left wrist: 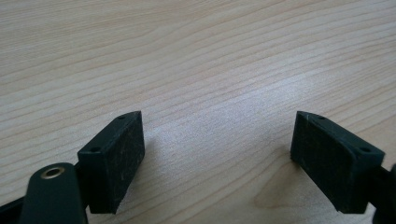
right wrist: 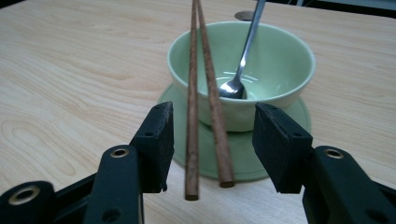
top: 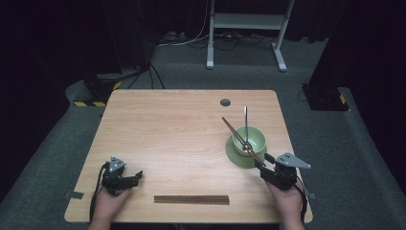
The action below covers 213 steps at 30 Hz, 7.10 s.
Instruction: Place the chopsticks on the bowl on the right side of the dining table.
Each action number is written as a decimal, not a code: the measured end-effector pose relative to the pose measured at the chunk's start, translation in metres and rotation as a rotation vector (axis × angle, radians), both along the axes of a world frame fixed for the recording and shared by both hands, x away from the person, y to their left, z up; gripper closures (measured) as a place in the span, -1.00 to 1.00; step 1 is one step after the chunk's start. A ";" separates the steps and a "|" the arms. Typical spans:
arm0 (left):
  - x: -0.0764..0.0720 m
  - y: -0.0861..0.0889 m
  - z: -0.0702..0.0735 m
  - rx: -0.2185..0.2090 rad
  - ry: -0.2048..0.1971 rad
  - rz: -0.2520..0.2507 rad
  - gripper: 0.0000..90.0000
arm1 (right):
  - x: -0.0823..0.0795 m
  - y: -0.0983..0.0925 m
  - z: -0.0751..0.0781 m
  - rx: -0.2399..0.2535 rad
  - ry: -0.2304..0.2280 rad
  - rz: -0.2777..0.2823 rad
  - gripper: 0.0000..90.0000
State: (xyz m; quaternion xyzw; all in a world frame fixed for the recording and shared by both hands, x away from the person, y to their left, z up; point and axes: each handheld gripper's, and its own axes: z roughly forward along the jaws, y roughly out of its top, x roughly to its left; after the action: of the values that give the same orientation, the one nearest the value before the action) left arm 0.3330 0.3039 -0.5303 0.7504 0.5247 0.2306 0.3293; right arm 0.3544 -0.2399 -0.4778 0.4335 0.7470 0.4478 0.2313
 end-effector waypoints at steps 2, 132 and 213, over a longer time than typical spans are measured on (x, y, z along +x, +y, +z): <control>0.000 0.000 0.000 -0.001 0.000 0.000 -0.60 | 0.000 0.004 -0.002 -0.013 0.003 0.007 0.15; 0.152 -0.262 0.043 -0.098 -0.122 -0.259 -0.43 | 0.060 -0.045 0.001 -0.162 0.048 -0.181 0.22; 0.087 -0.241 0.040 -0.158 -0.186 -0.271 0.24 | 0.066 -0.036 0.000 -0.193 0.038 -0.191 0.25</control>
State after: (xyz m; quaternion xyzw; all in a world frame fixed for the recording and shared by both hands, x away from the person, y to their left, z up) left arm 0.4201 0.0629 -0.4902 0.7614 0.4027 0.2106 0.4623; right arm 0.4206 -0.2762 -0.4776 0.4867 0.7462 0.3415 0.2995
